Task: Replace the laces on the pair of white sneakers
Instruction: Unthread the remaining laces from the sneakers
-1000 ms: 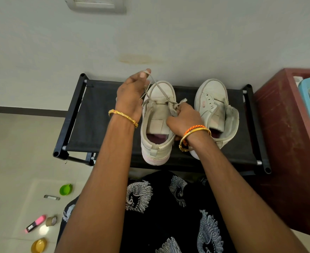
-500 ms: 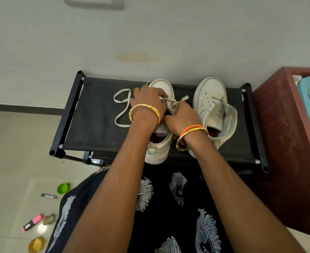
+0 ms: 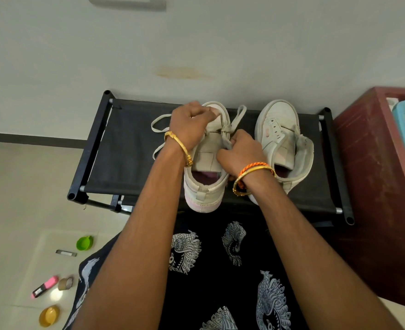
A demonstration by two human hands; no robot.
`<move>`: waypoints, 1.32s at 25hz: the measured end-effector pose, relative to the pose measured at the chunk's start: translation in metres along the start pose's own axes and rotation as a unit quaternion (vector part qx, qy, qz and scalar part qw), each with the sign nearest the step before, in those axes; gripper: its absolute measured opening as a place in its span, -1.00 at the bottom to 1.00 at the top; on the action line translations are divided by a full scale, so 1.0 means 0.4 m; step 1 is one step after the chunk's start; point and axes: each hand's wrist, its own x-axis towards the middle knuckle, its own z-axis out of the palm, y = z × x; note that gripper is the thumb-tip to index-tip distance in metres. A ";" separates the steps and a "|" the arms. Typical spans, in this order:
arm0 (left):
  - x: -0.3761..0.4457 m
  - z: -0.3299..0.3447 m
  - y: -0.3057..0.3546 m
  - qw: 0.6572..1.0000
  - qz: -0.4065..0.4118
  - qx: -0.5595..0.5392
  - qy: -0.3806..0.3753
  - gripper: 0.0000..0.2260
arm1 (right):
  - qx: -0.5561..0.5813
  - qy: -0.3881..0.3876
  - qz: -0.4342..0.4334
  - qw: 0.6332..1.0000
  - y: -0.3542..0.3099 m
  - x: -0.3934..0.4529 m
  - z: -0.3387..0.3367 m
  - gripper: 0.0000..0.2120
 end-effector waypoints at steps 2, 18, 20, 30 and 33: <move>-0.006 -0.008 0.021 0.991 -0.031 -0.134 -0.004 -0.92 | -0.006 -0.001 0.003 1.000 -0.001 0.002 0.001 -0.81; 0.000 0.033 -0.004 0.903 0.036 0.426 -0.037 -0.81 | -0.013 -0.002 0.009 1.000 0.003 0.009 0.008 -0.78; 0.005 0.039 -0.002 0.892 0.034 0.451 -0.008 -0.81 | -0.011 -0.004 0.009 1.000 0.001 0.007 0.008 -0.75; 0.006 0.018 -0.004 0.994 0.013 0.112 -0.005 -0.90 | -0.011 -0.011 0.002 1.000 -0.001 0.002 -0.003 -0.79; -0.005 0.012 0.015 0.995 0.012 -0.092 -0.026 -0.83 | -0.014 -0.010 0.000 1.000 0.000 0.003 -0.002 -0.83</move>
